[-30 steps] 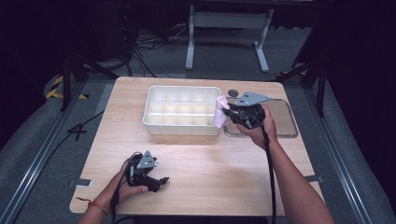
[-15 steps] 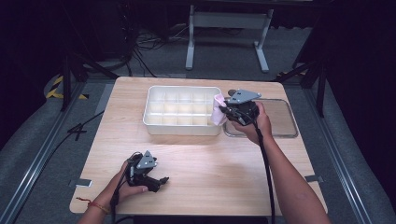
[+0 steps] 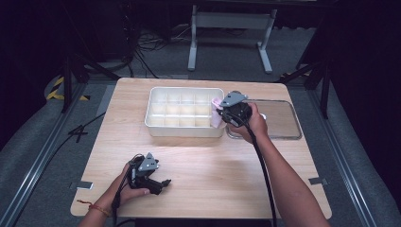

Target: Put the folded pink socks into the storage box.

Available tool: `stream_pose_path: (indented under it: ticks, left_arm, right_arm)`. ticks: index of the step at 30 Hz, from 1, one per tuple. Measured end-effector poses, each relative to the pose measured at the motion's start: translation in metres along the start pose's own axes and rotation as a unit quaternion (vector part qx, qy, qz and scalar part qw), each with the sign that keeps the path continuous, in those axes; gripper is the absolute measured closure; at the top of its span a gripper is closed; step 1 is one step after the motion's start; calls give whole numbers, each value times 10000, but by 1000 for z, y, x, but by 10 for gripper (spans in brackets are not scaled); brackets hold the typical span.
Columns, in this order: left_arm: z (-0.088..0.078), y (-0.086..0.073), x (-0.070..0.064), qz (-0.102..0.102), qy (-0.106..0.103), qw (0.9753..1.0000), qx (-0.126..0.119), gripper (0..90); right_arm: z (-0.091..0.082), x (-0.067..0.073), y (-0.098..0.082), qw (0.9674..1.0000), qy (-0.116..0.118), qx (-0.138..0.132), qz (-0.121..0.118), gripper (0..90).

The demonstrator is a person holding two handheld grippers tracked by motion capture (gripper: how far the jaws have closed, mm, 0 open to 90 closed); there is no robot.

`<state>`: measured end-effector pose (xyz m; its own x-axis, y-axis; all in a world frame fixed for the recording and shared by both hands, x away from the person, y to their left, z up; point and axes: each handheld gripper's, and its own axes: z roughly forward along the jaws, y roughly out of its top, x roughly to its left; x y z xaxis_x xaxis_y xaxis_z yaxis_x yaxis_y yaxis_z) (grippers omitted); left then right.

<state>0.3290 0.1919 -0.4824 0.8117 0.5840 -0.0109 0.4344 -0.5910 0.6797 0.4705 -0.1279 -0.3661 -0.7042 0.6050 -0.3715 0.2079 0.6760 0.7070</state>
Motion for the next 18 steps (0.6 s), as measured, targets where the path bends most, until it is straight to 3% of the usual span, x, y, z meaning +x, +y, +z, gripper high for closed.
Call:
stream_pose_path:
  ticks: [8,18]
  left_arm:
    - [0,0,0,-1,0,10000,0,124]
    - [0,0,0,-37,0,10000,-13,124]
  right_arm:
    - [16,6,4,9989,-110,385,-252,741]
    - [21,-1,0,9986,-176,485,-97,741]
